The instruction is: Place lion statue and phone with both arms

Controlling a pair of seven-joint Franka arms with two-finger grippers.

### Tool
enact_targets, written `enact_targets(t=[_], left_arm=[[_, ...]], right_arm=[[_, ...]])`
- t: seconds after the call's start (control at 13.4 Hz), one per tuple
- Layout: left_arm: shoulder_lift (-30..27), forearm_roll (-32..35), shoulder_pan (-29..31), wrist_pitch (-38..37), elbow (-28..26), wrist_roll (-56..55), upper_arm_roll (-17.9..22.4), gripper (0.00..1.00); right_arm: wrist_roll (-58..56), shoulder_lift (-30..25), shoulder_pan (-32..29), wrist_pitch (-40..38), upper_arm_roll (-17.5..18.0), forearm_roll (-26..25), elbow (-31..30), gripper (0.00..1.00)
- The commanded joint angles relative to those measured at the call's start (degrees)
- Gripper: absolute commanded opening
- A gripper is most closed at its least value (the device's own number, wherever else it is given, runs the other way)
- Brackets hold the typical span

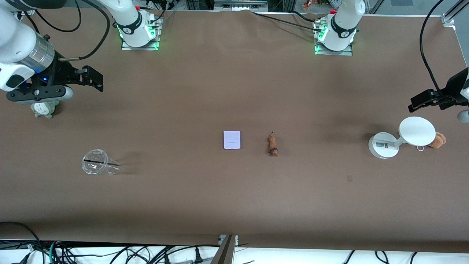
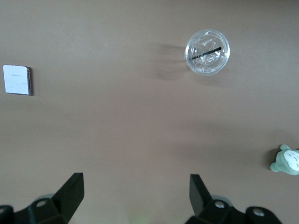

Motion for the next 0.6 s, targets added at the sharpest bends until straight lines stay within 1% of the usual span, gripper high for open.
enact_targets(t=[0.0,0.52], left_arm=[[0.8,-0.5,0.2,-0.4,1.7,0.4,0.0,1.00],[0.8,-0.6,0.2,-0.4,1.7,0.4,0.0,1.00]], right_arm=[[0.1,0.4,-0.2,-1.8,0.8,-0.7,1.2,1.00],[-0.5,0.4,-0.2,-2.0,0.7,-0.7,1.3,1.00]])
